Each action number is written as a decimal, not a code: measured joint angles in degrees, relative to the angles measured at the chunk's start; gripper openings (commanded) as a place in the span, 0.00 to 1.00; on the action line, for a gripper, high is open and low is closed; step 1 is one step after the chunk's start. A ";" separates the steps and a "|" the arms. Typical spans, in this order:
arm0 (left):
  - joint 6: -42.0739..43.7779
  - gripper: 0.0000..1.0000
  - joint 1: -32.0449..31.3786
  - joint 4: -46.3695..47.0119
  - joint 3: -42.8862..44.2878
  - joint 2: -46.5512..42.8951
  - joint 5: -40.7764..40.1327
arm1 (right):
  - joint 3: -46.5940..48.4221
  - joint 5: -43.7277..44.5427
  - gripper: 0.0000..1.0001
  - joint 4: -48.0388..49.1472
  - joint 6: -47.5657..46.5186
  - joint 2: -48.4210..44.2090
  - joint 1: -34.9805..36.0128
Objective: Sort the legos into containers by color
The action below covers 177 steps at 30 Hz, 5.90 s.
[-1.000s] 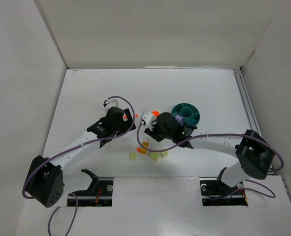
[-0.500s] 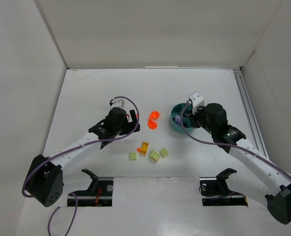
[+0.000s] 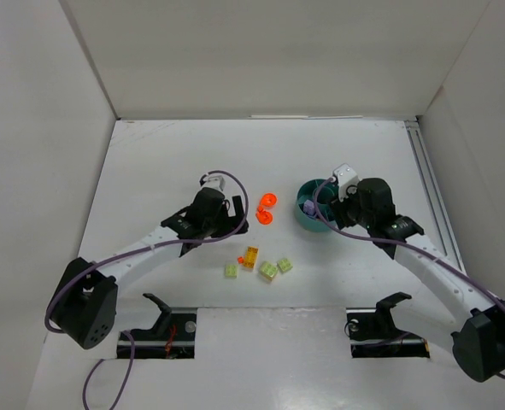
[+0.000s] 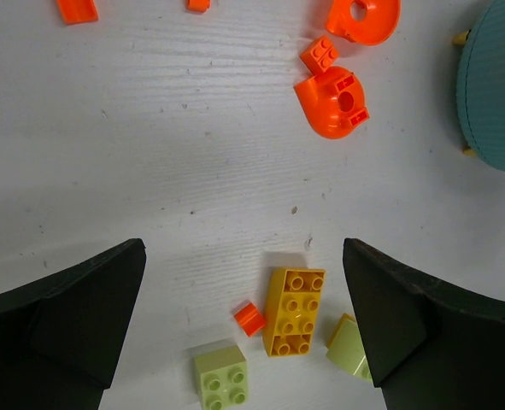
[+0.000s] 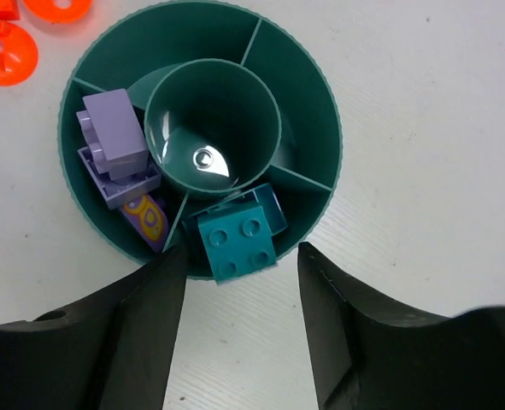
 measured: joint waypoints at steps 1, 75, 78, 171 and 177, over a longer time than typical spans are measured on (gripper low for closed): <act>0.02 1.00 -0.09 0.02 0.00 0.11 0.26 | 0.00 -0.11 0.62 -0.02 -0.15 0.00 -0.15; 16.68 0.24 -11.61 37.24 25.64 25.94 -15.47 | -1.90 11.76 1.00 0.22 1.20 -25.51 -4.17; 18.29 0.25 -11.56 42.82 28.02 30.84 -10.86 | -2.36 13.51 1.00 0.46 1.44 -25.51 -4.17; -12.98 1.00 -6.62 0.74 -9.57 -26.21 -15.41 | -0.35 0.72 0.95 6.45 6.58 17.75 41.29; -13.20 1.00 -6.62 -0.63 -9.64 -26.21 -15.67 | 1.84 0.59 0.86 9.29 8.11 22.25 41.29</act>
